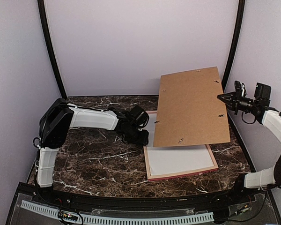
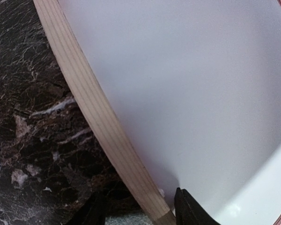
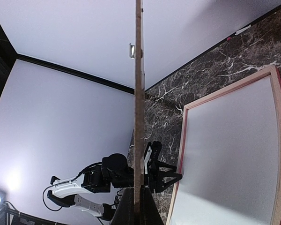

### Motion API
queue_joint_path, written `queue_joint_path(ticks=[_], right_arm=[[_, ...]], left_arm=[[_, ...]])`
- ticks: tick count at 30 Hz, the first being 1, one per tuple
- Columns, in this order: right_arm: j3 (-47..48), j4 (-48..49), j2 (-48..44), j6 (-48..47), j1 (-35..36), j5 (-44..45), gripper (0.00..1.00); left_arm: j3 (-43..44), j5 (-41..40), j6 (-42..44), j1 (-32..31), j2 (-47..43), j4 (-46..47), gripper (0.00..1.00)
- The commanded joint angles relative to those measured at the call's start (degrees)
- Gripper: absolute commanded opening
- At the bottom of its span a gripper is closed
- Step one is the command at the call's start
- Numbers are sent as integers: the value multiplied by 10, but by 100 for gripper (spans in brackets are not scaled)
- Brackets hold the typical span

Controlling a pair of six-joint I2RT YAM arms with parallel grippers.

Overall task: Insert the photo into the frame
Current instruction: Move the frame body to the center of the board.

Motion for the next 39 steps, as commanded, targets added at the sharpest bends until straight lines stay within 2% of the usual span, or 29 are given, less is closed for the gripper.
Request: queue_joint_path(ticks=[1,7,15,21,31,34,39], right_arm=[[2,25,-6,-13,-3,-21,0],[-1,-13,-9,-40,-3,-14,0],[-26,-60,-25,-77,3,3,0],[-68,-57,-43,-75,58,41,0],[-137,27,-67,2,155,94,0],[-156,79,-63,30,179,106,0],[-173,150,-34,67,222,129,0]], left_arm=[[1,-27,6,-3,12,-49,50],[-44,-53,2,-3,-25,-47,44],[-130,-73,-3,11,-83,-27,42],[-203,-74,4,25,-131,-15,42],[-306,-47,32,64,-216,15,43],[-315,-18,45,73,-239,35,46],[-303,5,57,83,-275,39,64]])
